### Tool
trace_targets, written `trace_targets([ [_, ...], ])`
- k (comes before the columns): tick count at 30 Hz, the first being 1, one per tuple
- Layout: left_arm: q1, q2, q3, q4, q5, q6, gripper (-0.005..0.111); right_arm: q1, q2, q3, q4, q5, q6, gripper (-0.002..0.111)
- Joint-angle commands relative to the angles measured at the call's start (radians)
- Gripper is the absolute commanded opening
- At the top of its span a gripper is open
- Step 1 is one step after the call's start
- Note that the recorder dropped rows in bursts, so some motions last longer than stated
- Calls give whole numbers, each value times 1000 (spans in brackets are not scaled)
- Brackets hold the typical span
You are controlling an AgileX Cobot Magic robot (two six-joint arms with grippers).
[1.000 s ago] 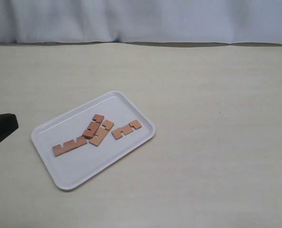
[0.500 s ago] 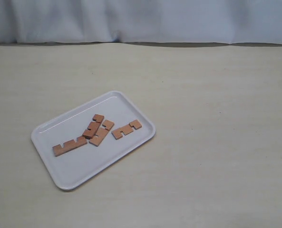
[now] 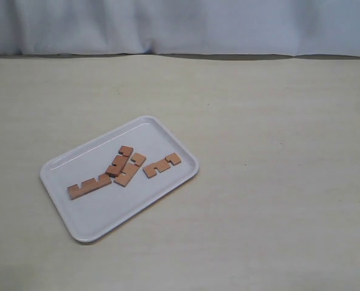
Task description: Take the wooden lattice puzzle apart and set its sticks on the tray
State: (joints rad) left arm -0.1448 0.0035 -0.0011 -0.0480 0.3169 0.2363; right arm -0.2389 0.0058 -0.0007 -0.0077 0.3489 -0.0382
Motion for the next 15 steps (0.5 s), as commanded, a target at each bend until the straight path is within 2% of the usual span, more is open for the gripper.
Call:
trace_targets([
  [1, 159, -4, 1, -17, -8, 1, 0, -4, -6, 1, -1, -2, 1, 4],
  [4, 227, -4, 1, -17, -8, 1, 0, -4, -6, 1, -1, -2, 1, 4],
  [6, 250, -4, 1, -17, -8, 1, 0, -4, -6, 1, -1, -2, 1, 4],
  [15, 259, -4, 1, -17, -5, 1, 0, -4, -6, 1, -1, -5, 1, 4],
])
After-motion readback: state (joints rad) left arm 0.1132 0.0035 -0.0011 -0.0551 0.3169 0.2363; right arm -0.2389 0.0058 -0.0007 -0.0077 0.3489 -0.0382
